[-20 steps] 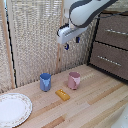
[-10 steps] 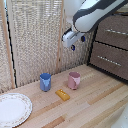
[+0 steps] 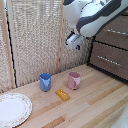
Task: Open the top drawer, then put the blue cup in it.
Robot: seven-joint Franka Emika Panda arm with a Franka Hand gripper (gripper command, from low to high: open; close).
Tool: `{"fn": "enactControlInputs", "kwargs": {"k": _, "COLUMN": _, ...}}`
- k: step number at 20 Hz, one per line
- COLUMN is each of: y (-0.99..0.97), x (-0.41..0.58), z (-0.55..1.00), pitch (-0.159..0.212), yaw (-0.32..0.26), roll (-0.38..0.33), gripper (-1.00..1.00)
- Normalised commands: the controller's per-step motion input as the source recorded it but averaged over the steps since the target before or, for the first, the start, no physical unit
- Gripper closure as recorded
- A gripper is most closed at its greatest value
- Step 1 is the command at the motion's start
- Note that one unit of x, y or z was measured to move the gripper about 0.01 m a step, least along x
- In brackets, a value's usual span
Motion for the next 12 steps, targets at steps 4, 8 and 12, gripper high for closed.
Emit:
{"fn": "enactControlInputs", "kwargs": {"k": 4, "y": -0.27, "x": -0.016, "z": 0.00, "pitch": -0.055, "yaw": 0.100, "roll": -0.375, "gripper": -1.00}}
{"fn": "enactControlInputs", "kwargs": {"k": 8, "y": -0.28, "x": -0.006, "z": 0.00, "pitch": -0.038, "yaw": 0.087, "roll": -0.375, "gripper": -1.00}}
{"fn": "enactControlInputs", "kwargs": {"k": 12, "y": -0.27, "x": 0.000, "z": 0.00, "pitch": -0.031, "yaw": 0.073, "roll": -0.375, "gripper": -1.00}}
